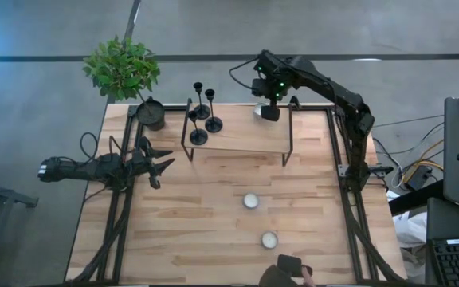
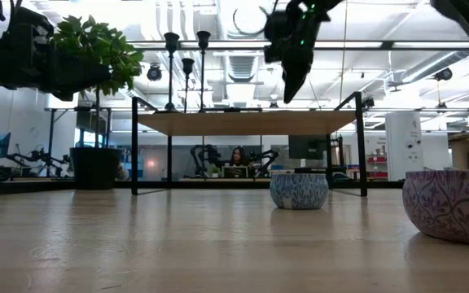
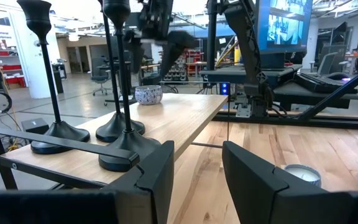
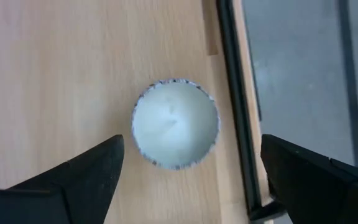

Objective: Pick & Place candle stick holders
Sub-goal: Put the blue patterned scented candle on the shelf

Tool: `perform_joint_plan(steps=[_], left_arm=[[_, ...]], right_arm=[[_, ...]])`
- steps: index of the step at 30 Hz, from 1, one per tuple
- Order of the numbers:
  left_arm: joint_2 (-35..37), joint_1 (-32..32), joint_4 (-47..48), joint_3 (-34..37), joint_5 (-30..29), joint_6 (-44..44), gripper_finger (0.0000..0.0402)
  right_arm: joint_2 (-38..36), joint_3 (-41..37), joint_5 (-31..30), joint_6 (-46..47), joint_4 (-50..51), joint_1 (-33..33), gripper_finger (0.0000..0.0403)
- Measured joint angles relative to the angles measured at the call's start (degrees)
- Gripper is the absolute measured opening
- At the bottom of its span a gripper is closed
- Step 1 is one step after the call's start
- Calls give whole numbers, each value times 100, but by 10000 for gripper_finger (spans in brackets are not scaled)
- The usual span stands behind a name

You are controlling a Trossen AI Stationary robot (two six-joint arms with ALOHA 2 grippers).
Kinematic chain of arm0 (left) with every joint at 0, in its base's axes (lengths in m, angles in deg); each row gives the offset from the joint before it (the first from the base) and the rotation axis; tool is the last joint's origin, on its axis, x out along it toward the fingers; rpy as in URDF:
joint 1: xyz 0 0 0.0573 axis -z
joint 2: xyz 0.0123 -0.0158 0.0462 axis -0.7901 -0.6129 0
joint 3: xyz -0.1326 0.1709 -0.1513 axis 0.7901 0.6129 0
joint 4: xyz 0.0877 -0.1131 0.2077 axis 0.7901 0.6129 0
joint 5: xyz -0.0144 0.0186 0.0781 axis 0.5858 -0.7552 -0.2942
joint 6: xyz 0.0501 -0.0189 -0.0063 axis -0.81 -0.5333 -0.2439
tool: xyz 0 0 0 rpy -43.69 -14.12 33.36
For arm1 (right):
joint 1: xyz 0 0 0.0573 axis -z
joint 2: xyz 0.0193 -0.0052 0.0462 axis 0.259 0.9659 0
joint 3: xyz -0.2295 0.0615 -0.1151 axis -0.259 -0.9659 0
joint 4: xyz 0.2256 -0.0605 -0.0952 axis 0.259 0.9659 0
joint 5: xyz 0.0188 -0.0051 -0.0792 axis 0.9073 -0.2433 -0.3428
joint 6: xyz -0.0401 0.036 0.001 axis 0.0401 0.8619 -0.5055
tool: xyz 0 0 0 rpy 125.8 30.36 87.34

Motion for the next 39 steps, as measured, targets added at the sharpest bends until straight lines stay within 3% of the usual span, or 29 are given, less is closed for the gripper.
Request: perform_joint_plan(steps=[8,14,22,25,32,35,39], left_arm=[[-1,0,0,0,0,0,142],[-2,-1,0,0,0,0,142],[-1,-1,0,0,0,0,142],[-1,0,0,0,0,0,142],[-1,0,0,0,0,0,142],[0,1,0,0,0,0,142],[-1,-1,0,0,0,0,142]], right_arm=[[-851,0,58,793,281,-11,368],[-1453,-2,1099,1270,1013,-169,368],[-1897,-13,1441,1599,1389,-1730,368],[-1968,-15,1267,1952,1387,-2491,368],[-1838,-32,214,2783,1368,-4006,368],[-1608,-132,-329,2951,1324,-4426,368],[-1198,-402,-388,3283,1178,-4663,368]])
